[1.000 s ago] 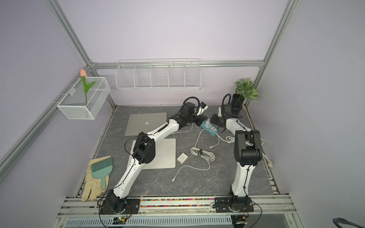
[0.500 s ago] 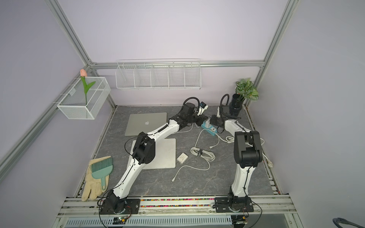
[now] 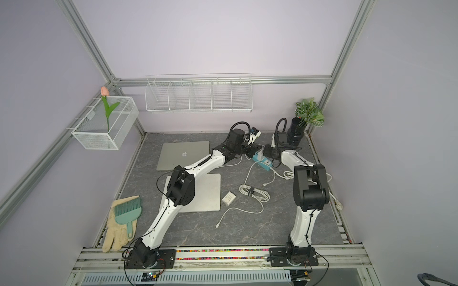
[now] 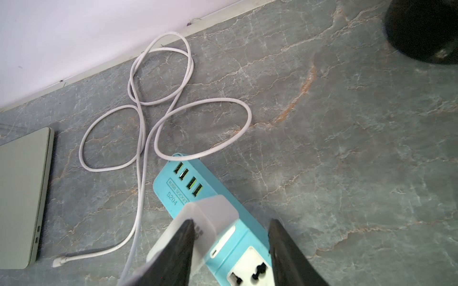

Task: Unplug the laptop charger
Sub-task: Remove the charging cable from the plug, then place the charging cable at the center of the board.

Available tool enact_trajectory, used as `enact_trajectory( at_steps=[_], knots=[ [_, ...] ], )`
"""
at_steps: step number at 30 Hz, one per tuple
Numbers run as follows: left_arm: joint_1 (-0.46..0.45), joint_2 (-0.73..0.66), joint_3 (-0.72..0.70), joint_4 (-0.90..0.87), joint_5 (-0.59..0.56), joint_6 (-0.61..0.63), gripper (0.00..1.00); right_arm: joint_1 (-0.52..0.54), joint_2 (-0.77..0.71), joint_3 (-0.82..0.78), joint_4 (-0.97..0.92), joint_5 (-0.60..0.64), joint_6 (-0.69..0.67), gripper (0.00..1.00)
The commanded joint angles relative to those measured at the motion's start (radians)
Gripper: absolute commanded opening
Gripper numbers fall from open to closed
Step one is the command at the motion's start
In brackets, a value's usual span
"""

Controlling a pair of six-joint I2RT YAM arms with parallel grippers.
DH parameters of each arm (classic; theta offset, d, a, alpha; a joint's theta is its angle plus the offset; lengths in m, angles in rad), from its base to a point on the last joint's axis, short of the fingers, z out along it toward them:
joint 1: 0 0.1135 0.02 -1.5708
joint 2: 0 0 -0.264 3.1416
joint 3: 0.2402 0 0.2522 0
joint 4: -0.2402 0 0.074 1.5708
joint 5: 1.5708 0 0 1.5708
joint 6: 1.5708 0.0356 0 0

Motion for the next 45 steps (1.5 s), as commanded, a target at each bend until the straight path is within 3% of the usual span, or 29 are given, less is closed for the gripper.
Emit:
enact_trajectory(
  at_steps=[1,16,19,22,27,33,35,37,39,41,43,45],
  knots=[
    [0.000,-0.085,0.063,0.150,0.024,-0.008,0.00,0.004,0.040,-0.045,-0.194,0.054,-0.030,0.51],
    [0.000,-0.116,0.048,0.164,0.042,-0.029,0.00,0.007,0.053,-0.052,-0.234,0.067,-0.011,0.50],
    [0.002,-0.179,-0.062,0.205,-0.022,-0.016,0.00,0.007,0.050,-0.051,-0.229,0.060,-0.009,0.50],
    [0.016,-0.265,-0.211,0.251,-0.163,-0.012,0.00,0.007,0.035,-0.055,-0.221,0.044,-0.007,0.52],
    [0.108,-0.331,-0.404,0.314,-0.274,-0.133,0.00,0.007,-0.003,-0.048,-0.219,0.034,-0.006,0.55],
    [0.151,-0.295,-0.456,0.282,-0.370,-0.115,0.00,0.014,-0.052,-0.025,-0.245,0.029,-0.008,0.58],
    [0.152,-0.262,-0.422,0.234,-0.386,-0.106,0.07,0.021,-0.079,-0.021,-0.254,0.035,-0.008,0.58],
    [0.151,-0.237,-0.391,0.189,-0.378,-0.100,0.07,0.033,-0.100,-0.015,-0.260,0.053,-0.004,0.59],
    [0.152,-0.229,-0.393,0.182,-0.375,-0.109,0.23,0.048,-0.094,0.016,-0.296,0.078,-0.003,0.60],
    [0.151,-0.248,-0.415,0.186,-0.387,-0.126,0.51,0.061,-0.066,0.058,-0.330,0.093,-0.001,0.60],
    [0.152,-0.292,-0.468,0.210,-0.415,-0.146,0.63,0.071,-0.045,0.084,-0.338,0.100,0.006,0.60],
    [0.152,-0.355,-0.551,0.261,-0.434,-0.163,0.68,0.083,-0.023,0.119,-0.356,0.120,0.020,0.60]
  ],
)
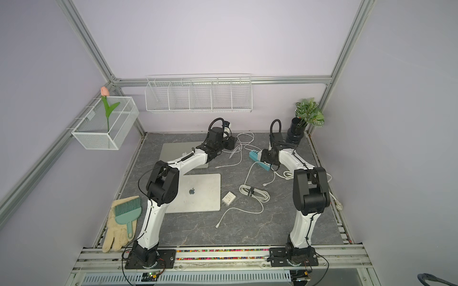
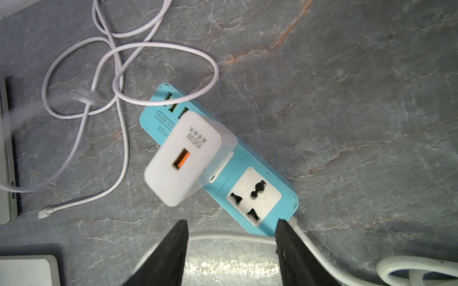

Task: Unplug the laptop charger
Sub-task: Place the charging cable at the center of the board, then remove the plug from the socket.

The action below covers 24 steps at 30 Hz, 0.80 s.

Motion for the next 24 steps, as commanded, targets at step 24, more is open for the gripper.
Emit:
enact_trajectory(
  at_steps=[24],
  knots=[
    [-0.005,-0.450,-0.586,0.196,-0.042,-0.078,0.77,0.103,0.339,0.526,-0.357,0.214,0.131,0.59]
  ],
)
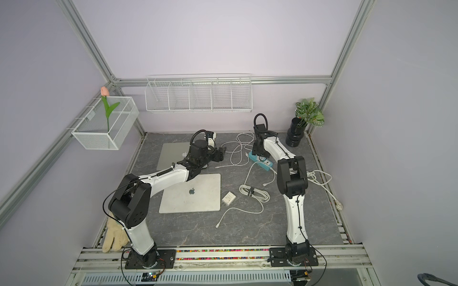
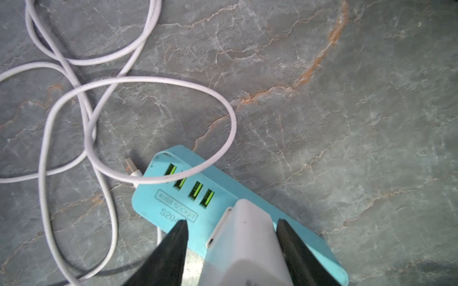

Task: Unplug the laptop charger
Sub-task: Remove the plug from the socket.

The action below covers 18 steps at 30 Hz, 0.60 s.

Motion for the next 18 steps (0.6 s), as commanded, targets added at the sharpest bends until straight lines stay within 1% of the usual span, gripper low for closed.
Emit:
enact_trajectory(
  at_steps=[1,8,11,14,18],
  knots=[
    [-0.007,0.001,0.007,0.006,0.006,-0.010,0.77,0.009,-0.027,0.013,-0.062,0.026,0.028,0.57],
    [-0.008,0.013,0.013,0.014,0.028,-0.026,0.77,0.016,-0.062,-0.030,-0.054,0.032,0.039,0.47],
    [-0.007,0.013,0.009,0.013,0.029,-0.029,0.77,0.022,-0.073,-0.045,-0.045,0.035,0.041,0.39],
    [-0.009,0.016,0.010,0.014,0.029,-0.032,0.77,0.028,-0.083,-0.047,-0.045,0.038,0.045,0.37],
    [-0.014,0.030,0.016,0.011,0.031,-0.034,0.77,0.038,-0.109,-0.052,-0.040,0.075,0.041,0.37]
  ],
)
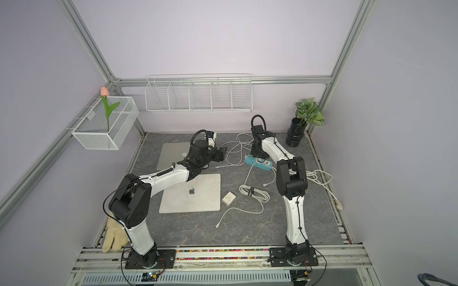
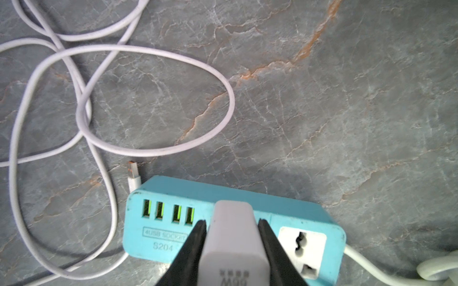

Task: Unplug the laptop charger
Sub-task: Remove the plug from the socket.

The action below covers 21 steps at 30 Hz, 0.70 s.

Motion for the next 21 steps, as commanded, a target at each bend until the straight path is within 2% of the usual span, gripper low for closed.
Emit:
enact_trajectory(
  at_steps=[1,5,7,13,21],
  knots=[
    [-0.009,0.026,0.017,0.007,0.015,-0.016,0.77,0.012,-0.091,-0.025,0.004,0.049,0.006,0.36],
    [-0.009,0.037,0.018,0.010,0.016,-0.022,0.77,0.016,-0.151,-0.096,0.077,0.084,-0.001,0.34],
    [-0.009,0.044,0.020,0.004,0.015,-0.022,0.77,0.017,-0.156,-0.084,0.063,0.096,-0.010,0.31],
    [-0.009,0.037,0.014,0.004,0.006,-0.023,0.77,-0.001,-0.165,-0.076,0.077,0.071,-0.033,0.32],
    [-0.009,0.015,0.014,-0.025,-0.024,-0.005,0.78,-0.060,-0.041,0.052,0.084,0.005,-0.095,0.34]
  ],
)
